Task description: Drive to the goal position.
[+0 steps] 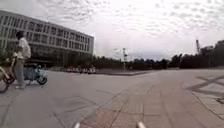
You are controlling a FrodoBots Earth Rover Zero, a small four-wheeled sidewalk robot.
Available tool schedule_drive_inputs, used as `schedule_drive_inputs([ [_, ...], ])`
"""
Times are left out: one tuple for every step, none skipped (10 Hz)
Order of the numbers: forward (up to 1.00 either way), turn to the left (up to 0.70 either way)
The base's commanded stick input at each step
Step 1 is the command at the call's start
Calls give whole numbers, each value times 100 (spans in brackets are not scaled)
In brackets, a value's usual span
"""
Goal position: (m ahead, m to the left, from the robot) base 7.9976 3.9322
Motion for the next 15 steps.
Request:
schedule_drive_inputs([
  [70, 14],
  [70, 14],
  [70, 14],
  [70, 14],
  [70, 14],
  [70, 14],
  [70, 14],
  [70, 14],
  [70, 14],
  [70, 14],
  [70, 14],
  [70, 14],
  [70, 14],
  [70, 10],
  [70, 2],
])
